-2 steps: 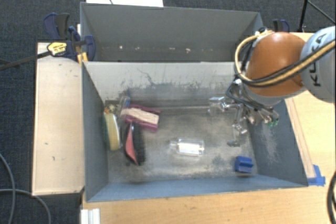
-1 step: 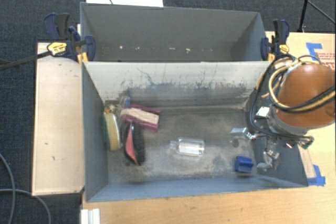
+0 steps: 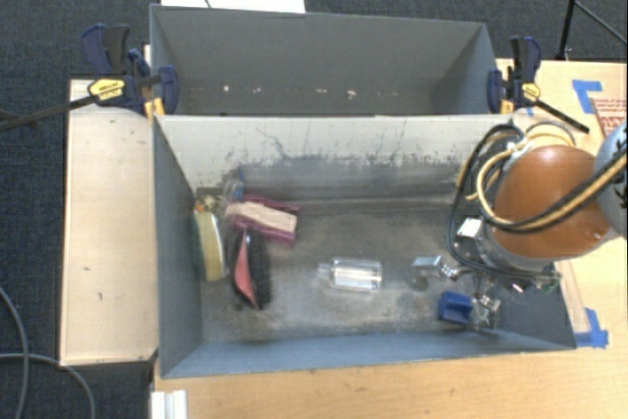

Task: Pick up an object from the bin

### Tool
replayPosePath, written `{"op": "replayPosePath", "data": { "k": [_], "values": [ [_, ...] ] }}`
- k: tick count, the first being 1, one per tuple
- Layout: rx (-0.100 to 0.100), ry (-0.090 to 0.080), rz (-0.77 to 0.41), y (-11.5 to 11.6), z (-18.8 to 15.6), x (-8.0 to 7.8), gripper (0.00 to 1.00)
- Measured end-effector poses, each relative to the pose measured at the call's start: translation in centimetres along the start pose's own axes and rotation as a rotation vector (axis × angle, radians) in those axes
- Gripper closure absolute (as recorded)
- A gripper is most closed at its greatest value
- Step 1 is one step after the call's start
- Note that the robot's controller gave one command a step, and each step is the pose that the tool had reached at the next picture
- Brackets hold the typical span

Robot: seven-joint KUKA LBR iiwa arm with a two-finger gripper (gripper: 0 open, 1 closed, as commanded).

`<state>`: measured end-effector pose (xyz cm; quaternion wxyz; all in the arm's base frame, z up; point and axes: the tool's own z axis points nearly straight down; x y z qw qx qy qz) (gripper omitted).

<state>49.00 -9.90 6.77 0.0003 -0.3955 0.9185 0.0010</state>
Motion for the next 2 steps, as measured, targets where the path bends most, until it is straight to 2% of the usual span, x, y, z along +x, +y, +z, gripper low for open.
{"op": "replayPosePath", "data": {
  "k": [1,2],
  "values": [
    [0.003,-0.001,-0.001,-0.1,-0.3,0.0,1.00],
    [0.011,-0.005,0.135,-4.1,-16.4,0.4,1.00]
  ]
}}
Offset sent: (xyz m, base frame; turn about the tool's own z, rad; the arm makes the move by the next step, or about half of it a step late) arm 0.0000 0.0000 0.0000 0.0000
